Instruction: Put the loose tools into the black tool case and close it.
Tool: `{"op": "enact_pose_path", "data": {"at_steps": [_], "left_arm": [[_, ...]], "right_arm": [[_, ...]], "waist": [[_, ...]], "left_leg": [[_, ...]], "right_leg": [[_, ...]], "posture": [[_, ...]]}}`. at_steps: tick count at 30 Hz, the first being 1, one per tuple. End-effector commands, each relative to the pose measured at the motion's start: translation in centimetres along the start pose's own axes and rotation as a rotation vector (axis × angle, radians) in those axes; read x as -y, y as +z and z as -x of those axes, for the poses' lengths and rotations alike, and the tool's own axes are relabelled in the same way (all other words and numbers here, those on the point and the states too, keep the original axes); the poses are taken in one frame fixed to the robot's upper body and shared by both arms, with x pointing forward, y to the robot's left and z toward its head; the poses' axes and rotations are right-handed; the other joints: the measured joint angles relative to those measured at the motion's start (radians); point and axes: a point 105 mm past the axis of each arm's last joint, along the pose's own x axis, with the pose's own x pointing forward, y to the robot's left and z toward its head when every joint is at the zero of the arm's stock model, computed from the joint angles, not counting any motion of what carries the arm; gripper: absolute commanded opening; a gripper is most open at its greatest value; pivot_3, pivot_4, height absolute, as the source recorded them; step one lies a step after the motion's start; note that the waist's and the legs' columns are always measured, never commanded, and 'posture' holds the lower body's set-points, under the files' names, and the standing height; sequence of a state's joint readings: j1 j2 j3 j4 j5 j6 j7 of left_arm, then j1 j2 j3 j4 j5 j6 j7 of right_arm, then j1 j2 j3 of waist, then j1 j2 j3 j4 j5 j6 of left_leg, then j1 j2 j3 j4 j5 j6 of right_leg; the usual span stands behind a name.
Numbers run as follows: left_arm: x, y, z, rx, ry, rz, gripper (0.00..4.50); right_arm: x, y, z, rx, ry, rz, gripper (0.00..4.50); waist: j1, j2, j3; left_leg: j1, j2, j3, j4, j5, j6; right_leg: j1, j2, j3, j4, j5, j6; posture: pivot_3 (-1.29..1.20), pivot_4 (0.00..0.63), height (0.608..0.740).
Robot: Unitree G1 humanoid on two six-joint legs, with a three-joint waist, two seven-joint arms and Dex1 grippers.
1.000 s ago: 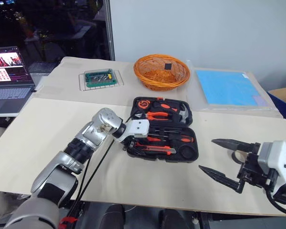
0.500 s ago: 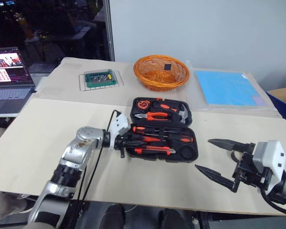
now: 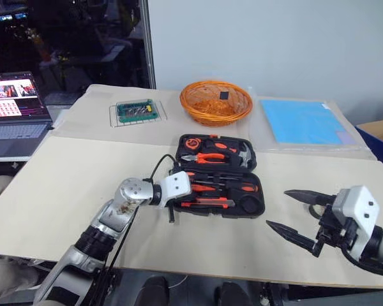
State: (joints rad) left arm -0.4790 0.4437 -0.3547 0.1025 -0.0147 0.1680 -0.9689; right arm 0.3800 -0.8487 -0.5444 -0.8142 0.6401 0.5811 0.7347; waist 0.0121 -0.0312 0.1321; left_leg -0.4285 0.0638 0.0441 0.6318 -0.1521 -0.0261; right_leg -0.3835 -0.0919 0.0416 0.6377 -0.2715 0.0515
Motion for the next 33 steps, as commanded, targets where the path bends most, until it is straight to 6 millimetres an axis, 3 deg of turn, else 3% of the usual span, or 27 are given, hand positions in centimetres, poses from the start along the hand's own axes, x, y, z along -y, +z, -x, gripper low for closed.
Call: {"op": "enact_pose_path", "data": {"at_steps": [1,3,6,8,10,14,15,18,24,27,32,33], "left_arm": [[0.4,2.4,0.5,0.227,-0.024,0.184,0.03],[0.7,4.9,1.4,0.318,-0.083,0.235,0.03],[1.6,7.8,4.1,0.390,-0.220,0.253,0.74],[2.7,9.2,4.5,0.401,-0.277,0.251,1.42],[2.5,10.3,6.5,0.400,-0.337,0.232,2.18],[2.8,11.6,7.1,0.366,-0.378,0.201,3.69],[3.1,11.8,7.1,0.358,-0.392,0.191,4.07],[3.4,12.1,6.7,0.339,-0.393,0.175,4.10],[2.8,12.2,6.5,0.335,-0.328,0.167,4.10],[2.6,12.0,6.5,0.337,-0.297,0.169,4.10],[2.3,11.7,6.5,0.336,-0.271,0.178,4.10],[2.3,11.7,6.5,0.335,-0.269,0.178,4.10]], "right_arm": [[2.1,0.3,1.3,-0.023,-0.185,0.009,4.50],[2.8,-0.7,2.0,-0.064,-0.242,-0.058,4.50],[4.0,-3.1,2.9,-0.279,-0.376,-0.054,4.50],[4.7,-4.5,3.8,-0.355,-0.409,-0.110,4.50],[5.1,-5.8,2.6,-0.434,-0.385,-0.184,4.50],[7.9,-7.4,1.5,-0.515,-0.428,-0.268,4.50],[8.4,-7.6,1.2,-0.524,-0.428,-0.275,4.25],[9.5,-8.3,0.5,-0.556,-0.403,-0.275,3.42],[11.3,-10.7,0.0,-0.653,-0.383,-0.268,3.42],[11.5,-10.9,-0.4,-0.653,-0.355,-0.269,2.71],[11.5,-10.8,-0.9,-0.631,-0.317,-0.256,1.02],[11.6,-10.6,-0.9,-0.622,-0.310,-0.244,0.51]], "waist": [[0.000,0.003,0.000],[0.001,0.003,0.003],[-0.001,-0.002,0.007],[-0.006,0.000,0.008],[-0.014,-0.001,0.008],[-0.025,-0.002,0.011],[-0.025,-0.002,0.013],[-0.016,-0.002,0.014],[-0.017,-0.002,0.014],[-0.016,-0.002,0.015],[-0.016,-0.002,0.015],[-0.016,-0.002,0.015]], "left_leg": [[0.000,0.000,0.000,0.000,0.000,0.000],[-0.002,0.000,0.001,0.000,0.000,0.000],[-0.012,0.001,-0.001,0.001,0.000,0.000],[-0.012,0.001,0.000,0.001,0.005,0.008],[-0.012,-0.001,0.000,0.000,0.005,0.009],[-0.012,-0.001,-0.001,-0.001,0.005,0.009],[-0.012,0.000,-0.001,0.000,0.005,0.009],[-0.013,-0.003,-0.002,-0.001,0.005,0.009],[-0.017,-0.005,-0.003,-0.004,0.005,0.011],[-0.018,-0.005,-0.004,-0.004,0.004,0.012],[-0.018,-0.005,-0.004,-0.004,0.004,0.012],[-0.018,-0.005,-0.004,-0.004,0.004,0.012]], "right_leg": [[0.000,0.000,0.000,0.000,0.000,0.000],[-0.003,-0.001,0.000,0.001,0.000,0.000],[-0.006,0.002,0.000,0.004,0.001,-0.001],[-0.006,0.001,0.001,0.003,0.001,-0.001],[-0.005,0.001,0.001,0.002,0.000,-0.001],[-0.005,0.002,0.002,0.001,-0.001,0.001],[-0.005,0.002,0.002,0.001,-0.001,0.000],[-0.005,0.001,0.002,0.001,-0.002,0.002],[-0.006,0.002,0.003,-0.008,0.001,0.002],[-0.006,0.002,0.003,-0.008,0.004,0.006],[-0.006,0.002,0.003,-0.007,0.004,0.007],[-0.006,0.002,0.003,-0.007,0.004,0.007]], "posture": [[0.00,0.150,0.740],[0.00,0.150,0.740],[0.00,0.150,0.740],[0.00,0.150,0.740],[0.00,0.150,0.740],[0.00,0.150,0.740],[0.00,0.150,0.740],[0.00,0.150,0.740],[0.00,0.150,0.740],[0.00,0.150,0.740],[0.00,0.150,0.740],[0.00,0.150,0.740]]}}
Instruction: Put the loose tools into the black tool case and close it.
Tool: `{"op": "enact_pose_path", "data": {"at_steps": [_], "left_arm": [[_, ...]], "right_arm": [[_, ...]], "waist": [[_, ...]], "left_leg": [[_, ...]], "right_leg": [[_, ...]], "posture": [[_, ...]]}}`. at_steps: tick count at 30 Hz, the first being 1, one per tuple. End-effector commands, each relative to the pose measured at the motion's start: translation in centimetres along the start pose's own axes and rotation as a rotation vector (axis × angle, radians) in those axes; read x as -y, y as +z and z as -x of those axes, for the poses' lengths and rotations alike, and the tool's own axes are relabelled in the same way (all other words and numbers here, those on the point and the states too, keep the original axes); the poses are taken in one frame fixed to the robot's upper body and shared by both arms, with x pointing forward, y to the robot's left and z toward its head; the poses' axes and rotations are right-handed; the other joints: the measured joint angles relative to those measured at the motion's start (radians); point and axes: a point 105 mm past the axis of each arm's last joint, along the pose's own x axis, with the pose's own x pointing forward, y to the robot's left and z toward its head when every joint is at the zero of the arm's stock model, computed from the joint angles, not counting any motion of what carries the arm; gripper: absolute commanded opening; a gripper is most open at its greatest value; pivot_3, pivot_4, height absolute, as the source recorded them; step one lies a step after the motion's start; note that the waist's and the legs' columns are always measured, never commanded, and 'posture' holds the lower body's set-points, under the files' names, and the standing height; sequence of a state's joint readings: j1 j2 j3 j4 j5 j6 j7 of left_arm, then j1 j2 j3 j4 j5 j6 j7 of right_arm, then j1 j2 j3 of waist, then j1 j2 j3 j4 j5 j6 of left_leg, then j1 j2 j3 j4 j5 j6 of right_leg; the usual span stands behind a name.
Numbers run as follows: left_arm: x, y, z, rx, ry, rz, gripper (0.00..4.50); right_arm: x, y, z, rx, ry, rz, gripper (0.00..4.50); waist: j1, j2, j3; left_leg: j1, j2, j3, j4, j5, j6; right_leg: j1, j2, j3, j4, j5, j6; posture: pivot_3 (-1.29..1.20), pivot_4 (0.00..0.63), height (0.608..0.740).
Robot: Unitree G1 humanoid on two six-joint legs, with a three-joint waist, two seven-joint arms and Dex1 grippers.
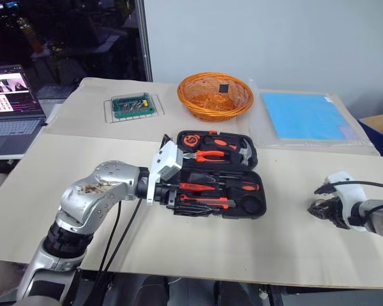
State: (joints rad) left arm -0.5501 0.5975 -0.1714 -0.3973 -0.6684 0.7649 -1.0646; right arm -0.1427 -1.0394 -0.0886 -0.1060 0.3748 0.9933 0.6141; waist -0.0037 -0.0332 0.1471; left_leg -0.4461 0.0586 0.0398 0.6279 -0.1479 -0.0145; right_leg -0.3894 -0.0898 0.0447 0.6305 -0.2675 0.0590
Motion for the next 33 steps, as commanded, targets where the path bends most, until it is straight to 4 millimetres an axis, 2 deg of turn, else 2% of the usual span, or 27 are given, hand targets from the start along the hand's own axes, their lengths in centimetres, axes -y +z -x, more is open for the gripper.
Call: {"op": "enact_pose_path", "data": {"at_steps": [1,2,4,6,9,13,15,19,25,31,33], "left_arm": [[-0.1,1.0,0.2,0.020,0.020,-0.058,4.10],[-0.2,1.2,0.1,0.023,0.024,-0.053,4.10],[-0.3,1.2,0.3,0.031,0.040,-0.042,4.10],[-0.2,0.8,1.1,0.022,0.056,-0.033,4.10],[0.3,0.5,2.1,0.032,0.077,-0.006,4.10],[1.1,0.2,3.3,0.017,0.103,0.009,4.10],[1.7,0.1,3.9,0.013,0.114,0.011,4.10],[2.5,-0.2,5.0,-0.009,0.137,0.017,4.10],[3.3,-1.3,6.4,-0.049,0.182,0.033,4.10],[3.5,-1.5,6.4,-0.048,0.207,0.034,4.10],[3.4,-1.5,6.5,-0.047,0.214,0.034,4.10]], "right_arm": [[0.5,1.7,1.0,0.067,-0.003,0.057,0.26],[0.3,2.3,1.4,0.087,0.012,0.064,0.10],[-0.4,3.7,2.5,0.136,0.051,0.099,0.10],[-2.5,6.1,3.9,0.210,0.128,0.170,0.10],[-7.0,9.0,5.4,0.291,0.274,0.317,0.10],[-12.0,10.9,5.5,0.321,0.427,0.455,0.10],[-13.5,11.1,5.1,0.302,0.467,0.504,0.10],[-14.4,9.8,4.0,0.220,0.486,0.564,0.10],[-15.2,8.0,2.3,0.136,0.528,0.587,0.10],[-14.1,7.0,0.4,0.074,0.491,0.560,0.10],[-14.1,6.8,0.3,0.066,0.503,0.575,0.76]], "waist": [[0.000,0.000,0.000],[0.000,0.000,0.000],[0.000,0.000,0.000],[-0.001,0.002,0.001],[-0.017,0.003,0.002],[-0.013,0.000,0.004],[-0.012,-0.001,0.005],[0.008,-0.001,0.006],[0.008,-0.002,0.007],[0.010,-0.002,0.007],[0.009,-0.003,0.007]], "left_leg": [[0.000,0.000,0.000,0.000,0.000,0.000],[0.000,0.000,0.000,0.000,0.000,0.000],[0.000,0.000,0.000,0.001,0.000,0.000],[0.000,0.000,0.000,0.001,0.000,0.000],[0.001,0.001,0.000,0.000,0.000,0.000],[0.001,0.006,-0.001,0.000,0.000,0.000],[0.001,0.009,-0.001,0.000,0.000,0.000],[-0.001,0.007,0.000,0.000,0.000,0.000],[-0.002,0.007,0.003,0.000,0.000,0.000],[0.001,0.008,0.003,0.000,0.000,0.000],[0.001,0.008,0.004,0.000,0.000,0.000]], "right_leg": [[0.000,0.000,0.000,0.000,0.000,0.000],[0.000,0.000,0.000,0.000,0.000,0.000],[0.000,0.000,0.000,0.000,0.000,0.001],[0.000,0.000,0.000,0.001,0.000,0.001],[-0.001,0.001,0.001,0.001,0.000,0.001],[-0.001,0.006,0.000,0.001,0.000,0.000],[-0.001,0.008,0.000,0.000,-0.003,-0.006],[-0.003,0.006,0.000,0.000,0.001,-0.014],[-0.006,0.005,0.001,0.001,0.001,-0.015],[-0.007,0.005,0.000,0.000,0.002,-0.015],[-0.008,0.005,0.000,0.000,0.002,-0.016]], "posture": [[0.00,0.150,0.740],[0.00,0.150,0.740],[0.00,0.150,0.740],[0.00,0.150,0.740],[0.00,0.150,0.740],[0.00,0.150,0.740],[0.00,0.150,0.740],[0.00,0.150,0.740],[0.00,0.150,0.740],[0.00,0.150,0.740],[0.00,0.150,0.740]]}}
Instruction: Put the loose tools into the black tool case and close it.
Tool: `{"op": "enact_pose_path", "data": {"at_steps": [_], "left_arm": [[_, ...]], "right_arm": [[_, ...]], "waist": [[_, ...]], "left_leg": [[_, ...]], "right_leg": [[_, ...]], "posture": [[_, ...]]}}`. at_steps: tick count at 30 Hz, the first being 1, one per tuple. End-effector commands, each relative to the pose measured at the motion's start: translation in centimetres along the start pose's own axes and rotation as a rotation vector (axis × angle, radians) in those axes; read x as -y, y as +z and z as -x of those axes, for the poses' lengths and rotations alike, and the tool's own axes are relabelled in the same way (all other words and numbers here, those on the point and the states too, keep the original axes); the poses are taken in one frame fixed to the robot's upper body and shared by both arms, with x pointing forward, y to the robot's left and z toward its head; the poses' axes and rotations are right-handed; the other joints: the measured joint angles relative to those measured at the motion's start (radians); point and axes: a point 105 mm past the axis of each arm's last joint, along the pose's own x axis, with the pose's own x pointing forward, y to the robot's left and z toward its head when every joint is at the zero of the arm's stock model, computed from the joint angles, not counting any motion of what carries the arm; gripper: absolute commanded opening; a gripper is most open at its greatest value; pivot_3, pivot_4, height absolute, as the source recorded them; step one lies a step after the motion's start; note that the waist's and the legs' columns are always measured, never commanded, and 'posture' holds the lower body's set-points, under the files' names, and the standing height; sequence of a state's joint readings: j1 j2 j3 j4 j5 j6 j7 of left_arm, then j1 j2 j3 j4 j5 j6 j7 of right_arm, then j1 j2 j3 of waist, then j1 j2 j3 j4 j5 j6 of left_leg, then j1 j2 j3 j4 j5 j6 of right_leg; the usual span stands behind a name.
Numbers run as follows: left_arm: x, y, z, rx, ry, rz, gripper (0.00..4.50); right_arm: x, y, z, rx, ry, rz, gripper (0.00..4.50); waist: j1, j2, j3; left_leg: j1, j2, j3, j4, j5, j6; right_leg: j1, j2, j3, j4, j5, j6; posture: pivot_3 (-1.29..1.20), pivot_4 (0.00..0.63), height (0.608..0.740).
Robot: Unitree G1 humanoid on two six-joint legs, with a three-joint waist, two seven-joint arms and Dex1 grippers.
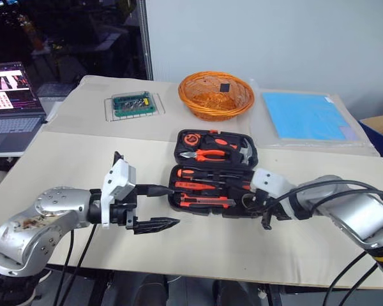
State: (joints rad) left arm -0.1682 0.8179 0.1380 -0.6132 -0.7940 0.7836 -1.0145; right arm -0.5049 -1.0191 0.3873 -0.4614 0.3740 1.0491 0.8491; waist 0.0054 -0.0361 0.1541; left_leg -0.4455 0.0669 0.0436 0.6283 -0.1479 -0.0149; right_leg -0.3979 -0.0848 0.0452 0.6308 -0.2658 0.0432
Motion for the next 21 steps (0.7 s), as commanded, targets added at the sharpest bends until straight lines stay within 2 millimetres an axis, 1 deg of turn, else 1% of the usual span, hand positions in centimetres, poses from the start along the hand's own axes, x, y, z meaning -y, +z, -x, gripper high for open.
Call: {"op": "enact_pose_path", "data": {"at_steps": [1,2,3,4,6,7,9,10,12,14,15,16,18,20,21], "left_arm": [[0.4,0.9,0.1,0.025,-0.001,-0.043,4.10],[0.3,0.8,0.2,0.026,0.005,-0.039,4.10],[0.2,0.8,0.2,0.027,0.009,-0.036,4.10],[0.2,0.7,0.2,0.025,0.013,-0.032,4.10],[-0.3,0.5,0.3,0.032,0.035,-0.011,4.10],[-0.8,0.3,0.3,0.043,0.060,0.012,4.10],[-1.8,0.1,0.5,0.058,0.105,0.060,4.10],[-2.7,-0.1,0.5,0.071,0.150,0.083,4.10],[-4.4,-0.3,0.5,0.091,0.225,0.130,4.10],[-6.3,-0.2,0.6,0.114,0.325,0.139,4.10],[-7.8,0.2,0.4,0.137,0.398,0.144,4.10],[-8.8,0.6,0.2,0.150,0.443,0.140,4.10],[-10.2,1.1,-0.2,0.174,0.476,0.178,4.10],[-11.0,1.6,-0.6,0.191,0.483,0.188,4.10],[-11.7,1.7,-0.8,0.179,0.509,0.178,4.10]], "right_arm": [[-0.2,-0.5,-0.3,-0.026,0.029,0.013,0.87],[-0.4,-0.4,-0.3,-0.017,0.044,0.021,1.20],[-0.5,-0.2,-0.3,-0.011,0.053,0.026,1.62],[-0.5,0.0,-0.2,-0.001,0.053,0.026,1.91],[-0.4,1.0,0.3,0.049,0.054,0.021,2.63],[-0.4,2.0,1.0,0.102,0.061,0.005,2.91],[-0.4,3.5,2.1,0.190,0.065,-0.007,2.91],[-0.2,4.4,3.0,0.255,0.061,-0.020,2.91],[-0.2,5.0,4.1,0.313,0.064,-0.059,2.91],[0.2,5.8,4.7,0.379,0.044,-0.111,2.91],[0.9,6.6,5.3,0.451,0.009,-0.137,2.91],[1.1,6.9,5.5,0.485,0.005,-0.180,2.91],[1.2,7.1,5.7,0.495,-0.048,-0.144,2.91],[0.9,7.3,5.7,0.508,-0.067,-0.112,2.91],[1.3,7.4,5.6,0.517,-0.089,-0.135,2.91]], "waist": [[0.000,0.000,0.000],[0.001,0.000,0.000],[0.003,0.000,0.000],[0.004,0.000,0.000],[0.005,0.000,0.000],[0.005,0.000,0.000],[0.004,0.000,0.000],[0.002,0.000,0.000],[0.003,0.000,0.000],[0.004,0.000,0.000],[0.005,-0.001,0.000],[0.007,-0.001,0.001],[0.008,-0.001,0.001],[0.007,-0.002,0.001],[0.006,-0.002,0.001]], "left_leg": [[0.000,0.000,0.001,0.000,0.000,0.000],[0.000,0.000,0.001,0.000,0.000,0.000],[0.000,0.000,0.001,0.000,0.000,0.000],[0.000,0.000,0.001,0.000,0.000,0.000],[-0.001,0.000,0.001,-0.001,0.000,0.000],[-0.001,0.000,0.001,-0.001,0.000,0.000],[-0.002,0.000,0.001,-0.001,0.000,0.000],[-0.002,0.001,0.000,-0.001,0.000,0.000],[-0.003,0.002,0.000,-0.001,0.000,0.000],[-0.002,0.002,-0.002,0.000,0.000,0.000],[-0.002,0.002,-0.002,0.001,0.000,0.000],[-0.001,0.002,-0.003,0.001,0.000,0.000],[-0.001,0.002,-0.004,0.003,0.000,0.000],[-0.002,0.002,-0.005,0.004,0.000,0.000],[-0.002,0.002,-0.005,0.004,0.000,0.000]], "right_leg": [[0.000,0.000,0.001,0.000,0.000,0.000],[0.000,0.000,0.000,0.001,0.000,0.000],[0.000,0.000,0.000,0.001,0.000,0.000],[0.000,0.000,0.000,0.001,0.000,0.000],[-0.001,0.000,0.000,0.001,0.000,0.000],[-0.001,0.000,0.000,0.001,0.000,0.000],[0.001,0.000,0.000,0.001,0.001,0.002],[0.001,0.001,0.000,0.002,0.003,0.004],[0.000,0.002,0.001,0.003,0.004,0.006],[0.000,0.003,0.001,0.005,0.004,0.006],[0.001,0.004,0.001,0.005,0.004,0.006],[0.003,0.004,0.000,0.005,0.003,0.006],[0.004,0.005,0.000,0.006,0.004,0.006],[0.004,0.005,0.000,0.007,0.004,0.006],[0.004,0.005,0.000,0.007,0.003,0.006]], "posture": [[0.00,0.150,0.740],[0.00,0.150,0.740],[0.00,0.150,0.740],[0.00,0.150,0.740],[0.00,0.150,0.740],[0.00,0.150,0.740],[0.00,0.150,0.740],[0.00,0.150,0.740],[0.00,0.150,0.740],[0.00,0.150,0.740],[0.00,0.150,0.740],[0.00,0.150,0.740],[0.00,0.150,0.740],[0.00,0.150,0.740],[0.00,0.150,0.740]]}}
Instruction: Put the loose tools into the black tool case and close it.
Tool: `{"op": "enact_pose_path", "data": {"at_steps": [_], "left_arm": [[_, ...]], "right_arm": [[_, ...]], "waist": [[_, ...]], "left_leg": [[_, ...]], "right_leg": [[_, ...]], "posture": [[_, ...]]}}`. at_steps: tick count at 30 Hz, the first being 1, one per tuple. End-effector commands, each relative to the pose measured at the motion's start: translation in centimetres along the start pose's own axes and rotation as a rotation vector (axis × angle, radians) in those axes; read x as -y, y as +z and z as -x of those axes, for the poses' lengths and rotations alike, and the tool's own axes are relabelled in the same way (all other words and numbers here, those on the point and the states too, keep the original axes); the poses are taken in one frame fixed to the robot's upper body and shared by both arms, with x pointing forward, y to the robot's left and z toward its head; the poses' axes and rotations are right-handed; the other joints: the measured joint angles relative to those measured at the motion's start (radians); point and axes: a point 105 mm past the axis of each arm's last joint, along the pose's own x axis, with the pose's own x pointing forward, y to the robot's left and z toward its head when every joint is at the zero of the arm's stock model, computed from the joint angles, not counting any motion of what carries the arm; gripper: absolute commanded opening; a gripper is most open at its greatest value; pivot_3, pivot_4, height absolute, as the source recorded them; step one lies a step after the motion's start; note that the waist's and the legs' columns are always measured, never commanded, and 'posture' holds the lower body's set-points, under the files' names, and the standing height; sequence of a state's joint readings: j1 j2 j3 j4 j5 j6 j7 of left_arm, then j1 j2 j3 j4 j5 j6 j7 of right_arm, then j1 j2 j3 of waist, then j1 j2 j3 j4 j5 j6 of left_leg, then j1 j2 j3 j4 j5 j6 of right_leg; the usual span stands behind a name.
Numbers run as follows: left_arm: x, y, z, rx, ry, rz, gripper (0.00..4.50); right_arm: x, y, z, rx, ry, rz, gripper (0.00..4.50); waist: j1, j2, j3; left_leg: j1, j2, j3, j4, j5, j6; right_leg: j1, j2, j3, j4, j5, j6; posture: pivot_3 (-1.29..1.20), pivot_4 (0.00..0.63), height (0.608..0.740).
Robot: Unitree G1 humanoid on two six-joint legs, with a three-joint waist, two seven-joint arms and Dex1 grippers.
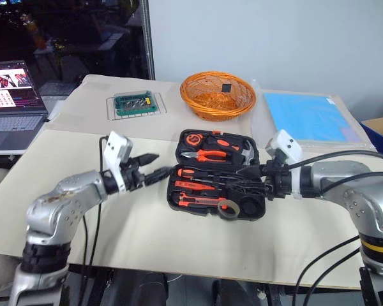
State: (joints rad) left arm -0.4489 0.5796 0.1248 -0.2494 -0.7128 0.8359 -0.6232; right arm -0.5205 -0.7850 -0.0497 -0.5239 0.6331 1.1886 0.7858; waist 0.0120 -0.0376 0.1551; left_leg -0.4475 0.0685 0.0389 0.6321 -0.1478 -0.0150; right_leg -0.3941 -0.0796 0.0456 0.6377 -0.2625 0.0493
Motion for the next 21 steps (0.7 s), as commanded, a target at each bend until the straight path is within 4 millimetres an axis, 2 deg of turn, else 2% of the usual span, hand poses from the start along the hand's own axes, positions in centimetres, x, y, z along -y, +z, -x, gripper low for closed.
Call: {"op": "enact_pose_path", "data": {"at_steps": [1,3,5,7,9,12,13,14,17,21], "left_arm": [[-1.5,0.5,-1.5,-0.012,0.075,-0.027,4.10],[-2.6,0.4,-2.4,-0.034,0.130,-0.046,4.10],[-1.8,0.8,-2.9,-0.016,0.076,-0.076,4.10],[0.2,1.4,-2.5,0.008,-0.068,-0.057,4.10],[2.7,1.2,-1.1,-0.011,-0.252,-0.112,4.10],[5.5,0.2,1.6,-0.084,-0.480,-0.152,4.10],[5.9,0.1,2.2,-0.097,-0.521,-0.147,4.10],[6.5,-0.3,3.2,-0.138,-0.580,-0.158,4.30],[7.4,-1.8,5.6,-0.277,-0.715,-0.239,4.30],[7.6,-2.3,6.2,-0.316,-0.761,-0.268,4.30]], "right_arm": [[1.0,1.2,0.4,0.061,-0.102,0.022,2.91],[1.9,1.0,0.4,0.067,-0.140,-0.012,2.91],[1.6,0.3,0.6,0.029,-0.144,0.024,2.91],[-0.2,-0.6,0.7,-0.043,-0.080,0.084,2.91],[-2.4,-1.4,0.9,-0.089,0.011,0.142,2.91],[-4.8,-1.8,1.0,-0.098,0.107,0.238,2.91],[-5.2,-1.8,1.0,-0.094,0.123,0.254,2.91],[-6.0,-2.0,0.9,-0.100,0.156,0.296,2.93],[-7.9,-2.5,-0.2,-0.101,0.223,0.413,2.93],[-7.8,-3.1,-1.4,-0.106,0.222,0.493,2.93]], "waist": [[-0.002,0.000,0.000],[-0.003,0.000,0.000],[-0.004,0.000,0.000],[-0.004,0.000,0.000],[-0.004,0.000,0.000],[-0.019,0.000,0.000],[-0.023,0.000,0.000],[-0.024,0.000,0.000],[-0.028,0.000,0.001],[-0.022,0.001,0.001]], "left_leg": [[0.000,0.000,0.000,-0.001,0.000,0.000],[0.000,0.000,0.000,-0.002,0.000,0.000],[0.000,0.000,0.000,-0.002,0.000,0.000],[-0.003,0.000,0.000,-0.003,0.000,0.000],[-0.009,0.000,0.000,-0.002,0.000,0.000],[-0.009,0.000,-0.001,-0.005,0.000,0.000],[-0.009,0.000,-0.001,-0.005,0.000,0.000],[-0.009,0.001,-0.001,-0.006,0.000,0.000],[-0.007,0.001,-0.001,-0.004,0.001,-0.001],[0.001,0.001,0.000,-0.004,0.000,-0.003]], "right_leg": [[-0.001,0.000,0.000,0.000,0.000,0.000],[-0.002,0.001,0.000,0.001,0.000,0.000],[-0.003,0.001,0.001,0.003,-0.001,-0.001],[-0.007,0.001,0.002,0.004,-0.001,-0.002],[-0.012,0.001,0.001,0.005,-0.001,-0.002],[-0.013,0.002,0.001,0.004,-0.002,-0.002],[-0.013,0.002,0.001,0.005,-0.002,-0.003],[-0.014,0.002,0.001,0.005,-0.002,-0.003],[-0.013,0.002,0.001,0.007,-0.004,-0.004],[-0.010,0.000,0.001,0.005,-0.011,-0.006]], "posture": [[0.00,0.150,0.740],[0.00,0.150,0.740],[0.00,0.150,0.740],[0.00,0.150,0.740],[0.00,0.150,0.740],[0.00,0.150,0.740],[0.00,0.150,0.740],[0.00,0.150,0.740],[0.00,0.150,0.740],[0.00,0.150,0.740]]}}
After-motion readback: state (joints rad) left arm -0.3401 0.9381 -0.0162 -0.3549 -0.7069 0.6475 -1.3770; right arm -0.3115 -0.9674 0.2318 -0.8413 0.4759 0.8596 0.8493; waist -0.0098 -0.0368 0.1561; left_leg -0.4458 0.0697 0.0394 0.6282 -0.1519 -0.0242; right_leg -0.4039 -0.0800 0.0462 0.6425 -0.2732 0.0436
